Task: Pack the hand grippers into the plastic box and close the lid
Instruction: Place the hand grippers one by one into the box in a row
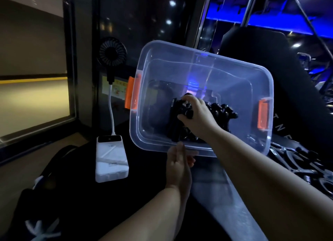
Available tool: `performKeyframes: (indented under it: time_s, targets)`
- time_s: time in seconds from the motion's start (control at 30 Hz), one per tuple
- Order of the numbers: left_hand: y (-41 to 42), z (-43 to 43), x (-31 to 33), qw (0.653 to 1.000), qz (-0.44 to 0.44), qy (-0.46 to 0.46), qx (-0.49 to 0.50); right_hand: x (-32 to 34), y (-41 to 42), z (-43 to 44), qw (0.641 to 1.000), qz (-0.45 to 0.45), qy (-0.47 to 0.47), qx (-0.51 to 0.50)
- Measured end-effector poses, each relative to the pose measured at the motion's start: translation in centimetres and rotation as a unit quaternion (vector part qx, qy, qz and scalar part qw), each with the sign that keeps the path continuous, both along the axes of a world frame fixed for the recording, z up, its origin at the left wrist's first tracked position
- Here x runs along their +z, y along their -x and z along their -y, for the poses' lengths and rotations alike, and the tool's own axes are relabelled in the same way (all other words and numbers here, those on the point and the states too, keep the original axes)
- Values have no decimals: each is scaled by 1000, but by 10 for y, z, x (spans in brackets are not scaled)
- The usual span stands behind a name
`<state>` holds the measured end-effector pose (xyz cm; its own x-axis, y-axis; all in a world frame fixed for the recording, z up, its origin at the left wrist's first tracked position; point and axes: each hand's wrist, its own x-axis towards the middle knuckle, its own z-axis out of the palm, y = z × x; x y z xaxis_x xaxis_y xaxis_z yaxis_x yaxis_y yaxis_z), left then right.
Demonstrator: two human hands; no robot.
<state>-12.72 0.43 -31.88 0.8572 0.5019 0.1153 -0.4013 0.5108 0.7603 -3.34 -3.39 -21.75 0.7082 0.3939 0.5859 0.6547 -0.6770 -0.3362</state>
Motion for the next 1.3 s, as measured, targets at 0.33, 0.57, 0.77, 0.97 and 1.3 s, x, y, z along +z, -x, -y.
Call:
performKeyframes:
  time_s: [0.33, 0.57, 0.77, 0.97, 1.3]
  targets:
    - [1, 0, -2, 1000, 17, -4, 9, -3, -33, -32, 993, -3, 120, -11]
    - [2, -1, 2, 999, 28, 35, -23, -4, -54, -43, 958, 93, 246, -116]
    - [4, -2, 2, 998, 34, 45, -25, -5, -70, -38, 943, 77, 291, -144]
    - [7, -2, 2, 998, 45, 50, -17, -7, -76, -36, 943, 52, 300, -135]
    - [2, -3, 3, 1000, -9, 18, -8, -6, -64, -20, 965, 59, 228, -112]
